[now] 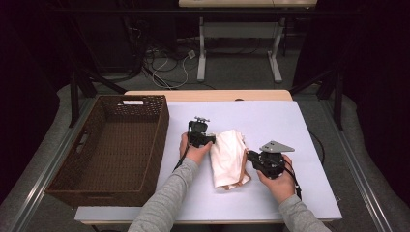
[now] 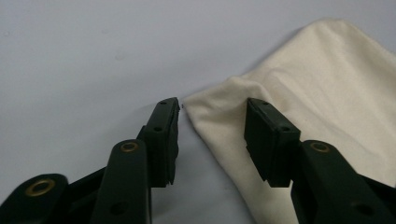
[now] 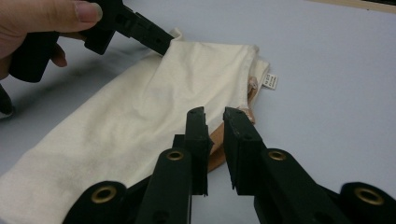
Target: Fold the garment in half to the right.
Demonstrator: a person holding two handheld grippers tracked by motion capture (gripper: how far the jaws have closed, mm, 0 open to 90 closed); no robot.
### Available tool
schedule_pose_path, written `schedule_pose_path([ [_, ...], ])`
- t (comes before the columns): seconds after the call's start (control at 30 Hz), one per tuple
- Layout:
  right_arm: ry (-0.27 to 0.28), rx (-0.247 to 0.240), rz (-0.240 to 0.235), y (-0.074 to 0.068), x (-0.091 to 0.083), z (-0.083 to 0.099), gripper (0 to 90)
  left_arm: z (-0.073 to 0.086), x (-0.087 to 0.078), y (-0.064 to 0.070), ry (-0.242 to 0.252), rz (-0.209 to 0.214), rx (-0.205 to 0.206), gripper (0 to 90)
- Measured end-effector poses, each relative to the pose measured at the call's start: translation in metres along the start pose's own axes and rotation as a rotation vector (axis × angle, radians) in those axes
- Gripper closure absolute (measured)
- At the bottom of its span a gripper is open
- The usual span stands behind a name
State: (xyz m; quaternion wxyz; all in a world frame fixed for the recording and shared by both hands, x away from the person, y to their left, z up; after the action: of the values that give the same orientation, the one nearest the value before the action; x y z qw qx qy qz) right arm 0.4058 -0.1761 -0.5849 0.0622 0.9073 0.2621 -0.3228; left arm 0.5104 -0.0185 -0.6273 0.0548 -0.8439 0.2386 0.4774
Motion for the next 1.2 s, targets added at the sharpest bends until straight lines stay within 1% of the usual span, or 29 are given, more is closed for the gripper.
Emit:
schedule_pose_path([
  [0.07, 0.0, 0.0, 0.0, 0.0, 0.0, 0.0, 80.2, 0.0, 0.0, 0.003, -0.006, -0.008, 0.018, 61.2],
  [0.13, 0.007, -0.001, 0.0, 0.0, 0.0, 0.0, 80.2, 0.0, 0.001, 0.005, 0.0, -0.006, 0.019, 64.4],
  [0.17, 0.005, -0.001, 0.001, 0.0, 0.0, 0.0, 80.2, 0.0, 0.001, 0.006, -0.004, 0.003, 0.026, 66.6],
  [0.27, 0.002, 0.006, -0.007, 0.0, 0.001, 0.0, 80.2, 0.0, 0.001, 0.008, -0.006, 0.02, 0.025, 71.9],
  [0.33, 0.0, 0.005, -0.001, 0.001, 0.001, 0.001, 80.0, 0.0, 0.002, 0.01, -0.007, 0.04, 0.029, 77.4],
  [0.4, -0.003, 0.004, 0.003, 0.001, 0.001, 0.001, 79.8, 0.0, 0.002, 0.011, -0.007, 0.052, 0.025, 80.9],
  [0.47, -0.004, 0.002, 0.003, 0.001, 0.001, 0.001, 79.3, 0.0, 0.002, 0.011, -0.011, 0.047, 0.037, 83.1],
  [0.57, -0.004, 0.002, -0.001, 0.0, 0.002, 0.001, 77.7, 0.0, 0.001, 0.01, -0.021, 0.053, 0.045, 84.1],
  [0.63, -0.003, 0.0, -0.004, 0.0, 0.001, 0.001, 74.8, -0.001, 0.0, 0.009, -0.018, 0.054, 0.035, 84.8],
  [0.67, 0.002, -0.001, -0.008, -0.001, 0.001, 0.001, 73.0, 0.0, -0.001, 0.008, -0.025, 0.052, 0.032, 85.2],
  [0.73, 0.014, -0.01, -0.008, -0.001, 0.001, -0.001, 69.5, -0.001, -0.003, 0.006, -0.022, 0.057, 0.027, 85.5],
  [0.77, 0.018, -0.023, -0.003, -0.001, 0.001, -0.001, 68.5, -0.002, -0.004, 0.007, -0.022, 0.066, 0.012, 85.6],
  [0.87, 0.022, -0.03, -0.004, -0.002, 0.002, -0.001, 64.9, -0.002, -0.006, 0.004, -0.025, 0.072, 0.017, 85.7],
  [0.9, 0.018, -0.041, -0.003, -0.002, 0.002, -0.001, 63.8, -0.003, -0.008, 0.004, -0.023, 0.077, 0.004, 85.6],
  [0.93, 0.017, -0.042, -0.001, -0.003, 0.002, -0.001, 62.9, -0.003, -0.009, 0.003, -0.025, 0.072, 0.014, 85.7],
  [0.97, 0.017, -0.05, -0.001, -0.003, 0.003, -0.001, 61.8, -0.003, -0.01, 0.003, -0.027, 0.076, 0.017, 85.7],
  [1.03, 0.02, -0.057, 0.002, -0.004, 0.004, -0.001, 61.6, -0.005, -0.014, 0.001, -0.035, 0.065, 0.033, 85.6],
  [1.1, 0.028, -0.071, -0.001, -0.005, 0.004, -0.002, 60.8, -0.009, -0.018, 0.0, -0.023, 0.054, 0.033, 85.7],
  [1.13, 0.03, -0.074, -0.004, -0.006, 0.004, -0.002, 59.3, -0.01, -0.02, 0.0, -0.024, 0.058, 0.038, 85.7],
  [1.17, 0.022, -0.078, -0.006, -0.007, 0.004, -0.002, 58.5, -0.011, -0.022, -0.001, -0.031, 0.054, 0.053, 85.7],
  [1.2, 0.019, -0.085, -0.008, -0.008, 0.005, -0.001, 57.5, -0.013, -0.024, -0.001, -0.026, 0.052, 0.053, 85.7],
])
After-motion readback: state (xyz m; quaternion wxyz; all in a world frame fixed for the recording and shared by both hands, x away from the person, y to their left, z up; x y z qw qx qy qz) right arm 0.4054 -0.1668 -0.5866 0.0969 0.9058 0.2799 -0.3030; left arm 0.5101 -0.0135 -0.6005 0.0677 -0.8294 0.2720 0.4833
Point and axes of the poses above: each handheld gripper's, and its own axes: x roughly forward along the jaws, z roughly out of its underside, y roughly to its right, the point moved 10 cm from there along x, roughly forward along the jaws, and after that the axes turned 6 degrees about -y, right-handed, at the moved point
